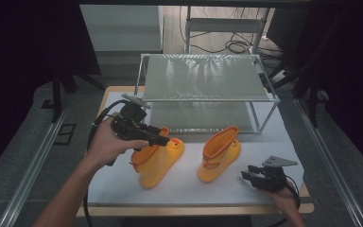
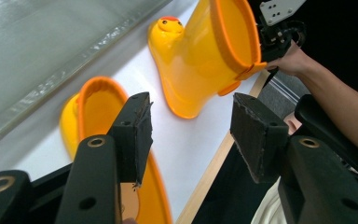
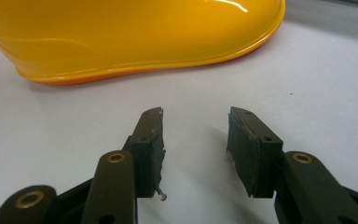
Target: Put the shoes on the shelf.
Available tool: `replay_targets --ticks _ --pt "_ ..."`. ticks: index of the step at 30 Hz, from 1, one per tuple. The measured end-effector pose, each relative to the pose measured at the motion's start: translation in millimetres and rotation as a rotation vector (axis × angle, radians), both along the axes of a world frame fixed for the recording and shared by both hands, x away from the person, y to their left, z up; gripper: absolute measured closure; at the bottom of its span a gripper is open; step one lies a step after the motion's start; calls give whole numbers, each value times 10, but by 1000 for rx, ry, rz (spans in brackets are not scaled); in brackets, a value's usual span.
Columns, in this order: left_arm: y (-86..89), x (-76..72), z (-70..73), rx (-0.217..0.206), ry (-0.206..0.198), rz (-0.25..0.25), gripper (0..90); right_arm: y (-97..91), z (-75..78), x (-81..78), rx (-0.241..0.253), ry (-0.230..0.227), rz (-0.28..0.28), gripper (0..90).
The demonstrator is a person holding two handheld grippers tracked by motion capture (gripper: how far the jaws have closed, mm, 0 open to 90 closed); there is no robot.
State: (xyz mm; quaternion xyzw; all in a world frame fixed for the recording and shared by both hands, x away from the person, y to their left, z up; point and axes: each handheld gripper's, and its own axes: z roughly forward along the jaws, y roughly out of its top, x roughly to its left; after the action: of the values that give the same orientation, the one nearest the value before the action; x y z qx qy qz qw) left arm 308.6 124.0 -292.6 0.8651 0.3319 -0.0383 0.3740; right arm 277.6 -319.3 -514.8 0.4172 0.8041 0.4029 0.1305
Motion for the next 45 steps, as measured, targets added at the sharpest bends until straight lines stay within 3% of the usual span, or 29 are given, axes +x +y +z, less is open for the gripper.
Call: replay_targets --ticks 7,17,27,32,45 --pt "-220 62 3 22 13 -23 490 -2 2 0 1 -2 -1 550" --pt "-560 202 -73 41 64 -42 490 -18 -2 3 3 0 -6 550" --pt "-748 290 -57 28 87 -64 489 -24 -9 7 2 1 -5 550" --pt "-857 344 -60 44 89 -80 489 -36 -10 12 3 0 -8 550" --pt "-1099 473 -109 53 123 -70 490 -51 -9 12 6 -1 -13 550"
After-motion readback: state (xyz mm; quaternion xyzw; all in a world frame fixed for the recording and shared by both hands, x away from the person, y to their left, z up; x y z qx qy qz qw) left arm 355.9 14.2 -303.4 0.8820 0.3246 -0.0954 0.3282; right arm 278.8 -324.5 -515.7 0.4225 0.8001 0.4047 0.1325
